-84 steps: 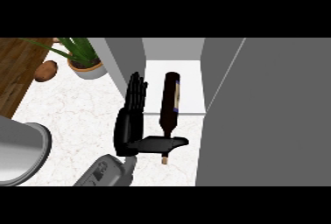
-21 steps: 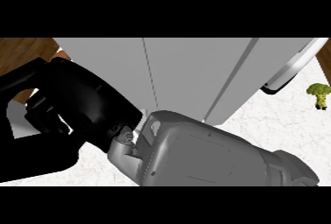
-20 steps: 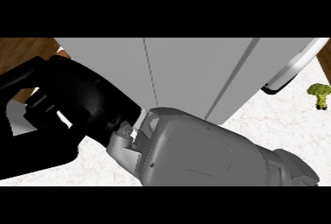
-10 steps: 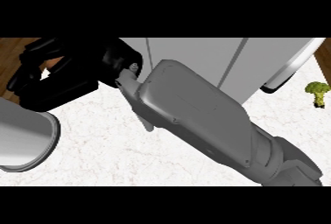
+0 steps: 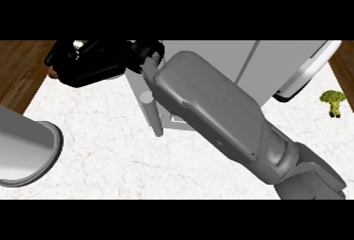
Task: Pick up the wine, place it into the cabinet and close the cabinet
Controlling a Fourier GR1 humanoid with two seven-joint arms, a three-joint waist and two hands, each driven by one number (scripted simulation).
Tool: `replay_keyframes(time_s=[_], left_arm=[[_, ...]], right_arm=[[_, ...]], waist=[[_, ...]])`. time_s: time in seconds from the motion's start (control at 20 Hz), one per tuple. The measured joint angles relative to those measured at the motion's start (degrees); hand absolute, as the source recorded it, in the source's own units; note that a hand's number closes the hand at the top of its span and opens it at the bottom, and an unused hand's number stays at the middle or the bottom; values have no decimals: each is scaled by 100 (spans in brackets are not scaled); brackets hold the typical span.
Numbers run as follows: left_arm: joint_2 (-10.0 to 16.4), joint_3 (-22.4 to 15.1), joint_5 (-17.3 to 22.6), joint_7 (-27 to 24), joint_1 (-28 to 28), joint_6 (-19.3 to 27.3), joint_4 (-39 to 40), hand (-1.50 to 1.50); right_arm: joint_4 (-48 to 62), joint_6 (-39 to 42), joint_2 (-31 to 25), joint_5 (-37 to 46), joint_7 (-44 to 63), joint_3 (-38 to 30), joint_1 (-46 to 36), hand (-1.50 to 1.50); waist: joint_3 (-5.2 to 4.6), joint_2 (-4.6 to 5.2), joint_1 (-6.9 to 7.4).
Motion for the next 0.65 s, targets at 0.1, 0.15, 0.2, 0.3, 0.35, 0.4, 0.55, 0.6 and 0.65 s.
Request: replay_keyframes(time_s=[0.1,0.15,0.2,0.3,0.35,0.4,0.55,0.6,0.65], left_arm=[[10,9,48,41,-9,-60,1,-150],[15,34,73,55,-4,-66,-32,-150],[11,19,89,77,-18,-65,-55,-150],[14,13,134,118,-45,-75,-85,-150],[10,4,136,125,-45,-79,-101,-150],[4,-19,147,147,-73,-52,-135,-150],[-26,-116,189,217,-122,2,-241,-150],[-45,-166,192,236,-144,31,-292,-150],[-42,-194,204,270,-155,48,-332,-150]], right_arm=[[62,128,-3,-7,-147,-27,41,150],[82,165,-2,-26,-188,-45,59,150],[105,244,-3,-22,-262,-51,70,150],[134,376,-2,-40,-407,-73,99,150],[145,409,-2,-59,-462,-86,116,150],[151,436,1,-83,-509,-77,111,150],[171,529,0,-141,-651,-55,113,150],[180,557,0,-153,-696,-39,105,150],[194,572,1,-170,-734,-28,103,150]], waist=[[-16,-31,14],[-28,-45,19],[-33,-50,18],[-57,-58,8],[-71,-65,8],[-85,-62,-11],[-113,-58,-43],[-120,-54,-59],[-127,-57,-66]])
